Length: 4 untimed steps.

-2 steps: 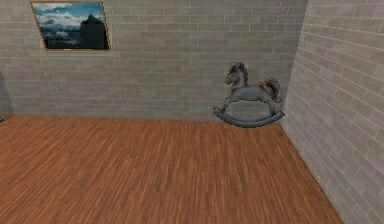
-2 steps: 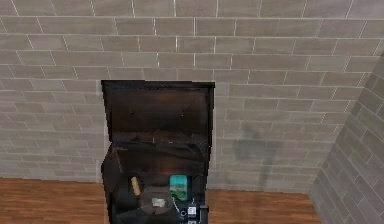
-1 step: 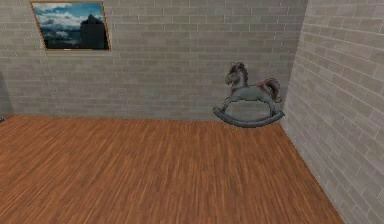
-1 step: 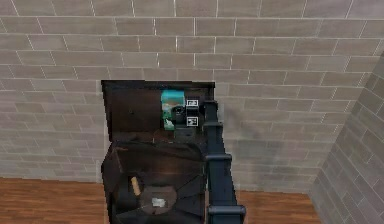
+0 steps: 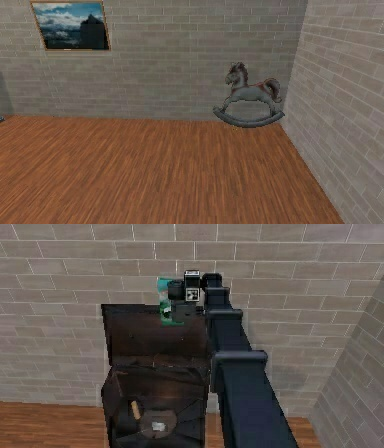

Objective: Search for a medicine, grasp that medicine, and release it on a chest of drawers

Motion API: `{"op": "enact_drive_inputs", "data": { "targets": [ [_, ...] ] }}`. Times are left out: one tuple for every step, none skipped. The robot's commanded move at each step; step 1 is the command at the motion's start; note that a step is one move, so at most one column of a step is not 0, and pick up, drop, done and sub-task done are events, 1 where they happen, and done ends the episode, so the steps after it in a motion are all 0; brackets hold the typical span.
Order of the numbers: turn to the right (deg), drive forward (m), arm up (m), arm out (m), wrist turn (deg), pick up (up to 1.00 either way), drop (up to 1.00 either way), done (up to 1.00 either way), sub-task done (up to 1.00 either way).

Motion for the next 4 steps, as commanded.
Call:
{"op": "enact_drive_inputs", "data": {
  "targets": [
    [0.0, 0.00, 0.00, 0.00, -45.0, 0.00, 0.00, 0.00, 0.00],
    [0.0, 0.00, 0.00, 0.00, -45.0, 0.00, 0.00, 0.00, 0.00],
    [0.0, 0.00, 0.00, 0.00, -36.0, 0.00, 0.00, 0.00, 0.00],
    [0.0, 0.00, 0.00, -0.34, 0.0, 0.00, 0.00, 0.00, 0.00]
  ]
}}
